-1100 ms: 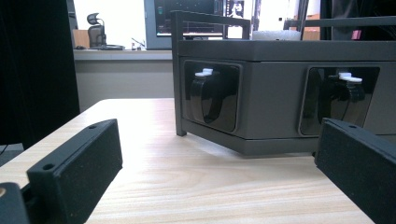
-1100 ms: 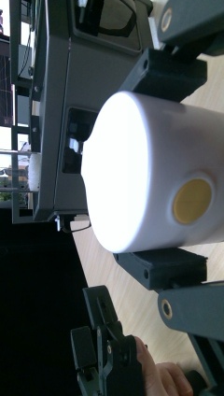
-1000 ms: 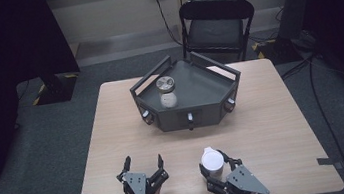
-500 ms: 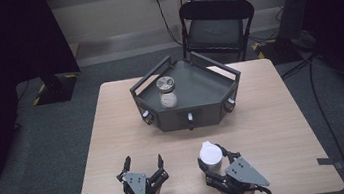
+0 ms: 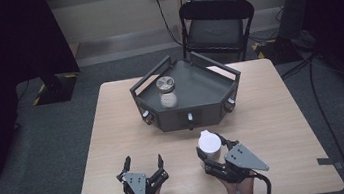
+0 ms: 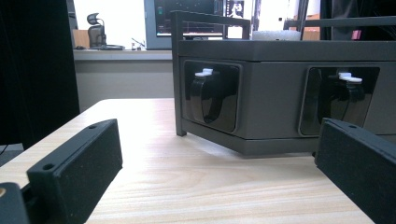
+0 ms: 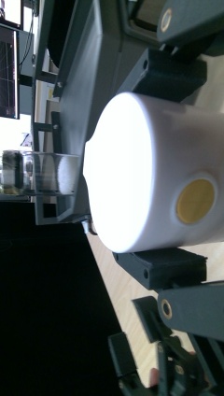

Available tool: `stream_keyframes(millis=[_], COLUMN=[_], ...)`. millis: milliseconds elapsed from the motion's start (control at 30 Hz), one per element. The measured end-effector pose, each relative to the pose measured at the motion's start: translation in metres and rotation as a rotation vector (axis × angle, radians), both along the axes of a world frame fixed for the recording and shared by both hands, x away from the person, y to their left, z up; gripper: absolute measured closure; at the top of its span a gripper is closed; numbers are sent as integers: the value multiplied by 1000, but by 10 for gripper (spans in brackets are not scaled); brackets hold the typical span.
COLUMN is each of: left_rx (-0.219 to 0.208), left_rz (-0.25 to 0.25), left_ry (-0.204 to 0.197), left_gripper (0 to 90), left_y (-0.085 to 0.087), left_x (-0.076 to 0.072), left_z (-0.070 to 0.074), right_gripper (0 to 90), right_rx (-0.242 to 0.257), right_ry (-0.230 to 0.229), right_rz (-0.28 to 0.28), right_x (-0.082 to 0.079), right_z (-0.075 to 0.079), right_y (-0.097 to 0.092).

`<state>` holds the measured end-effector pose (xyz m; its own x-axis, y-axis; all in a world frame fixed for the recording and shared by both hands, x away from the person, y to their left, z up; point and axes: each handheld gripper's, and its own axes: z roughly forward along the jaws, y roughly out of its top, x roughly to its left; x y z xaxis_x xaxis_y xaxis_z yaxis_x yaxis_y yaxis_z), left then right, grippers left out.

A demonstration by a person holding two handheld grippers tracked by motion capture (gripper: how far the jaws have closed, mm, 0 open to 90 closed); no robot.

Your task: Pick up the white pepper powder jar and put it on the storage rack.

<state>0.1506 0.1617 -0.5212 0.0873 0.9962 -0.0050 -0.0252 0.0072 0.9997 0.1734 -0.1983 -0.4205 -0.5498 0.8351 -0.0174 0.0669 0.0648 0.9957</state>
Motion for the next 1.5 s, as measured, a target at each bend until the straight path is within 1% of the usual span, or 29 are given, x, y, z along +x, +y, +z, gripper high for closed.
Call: stream_keyframes(millis=[67, 133, 167, 233, 367, 567, 733, 833, 1067, 1200, 1500], left_rx=[0, 0, 0, 0, 0, 0, 0, 0, 0, 0, 0], left_rz=[0, 0, 0, 0, 0, 0, 0, 0, 1, 2, 3], left_ry=[0, 0, 0, 0, 0, 1, 0, 0, 1, 1, 0], left_gripper=[2, 2, 2, 2, 2, 2, 2, 2, 2, 2, 2], left_y=[0, 0, 0, 0, 0, 0, 0, 0, 0, 0, -1], left_x=[0, 0, 0, 0, 0, 0, 0, 0, 0, 0, 0], left_z=[0, 0, 0, 0, 0, 0, 0, 0, 0, 0, 0], right_gripper=[304, 304, 304, 304, 304, 304, 304, 304, 305, 305, 305], right_rx=[-1, 13, 15, 2, -10, -14, 1, 10, 10, 6, 20], right_ry=[1, 20, 14, 3, -4, -32, -43, -45, -61, -60, -48], right_rz=[3, 13, 14, 10, 19, 18, 10, -3, -38, -80, -149], right_x=[4, 10, 13, 16, 27, 46, 64, 73, 91, 99, 119], right_z=[5, 12, 15, 20, 32, 52, 61, 66, 76, 79, 90], right_y=[-1, -3, -3, -2, 1, 7, 10, 11, 17, 24, 38])
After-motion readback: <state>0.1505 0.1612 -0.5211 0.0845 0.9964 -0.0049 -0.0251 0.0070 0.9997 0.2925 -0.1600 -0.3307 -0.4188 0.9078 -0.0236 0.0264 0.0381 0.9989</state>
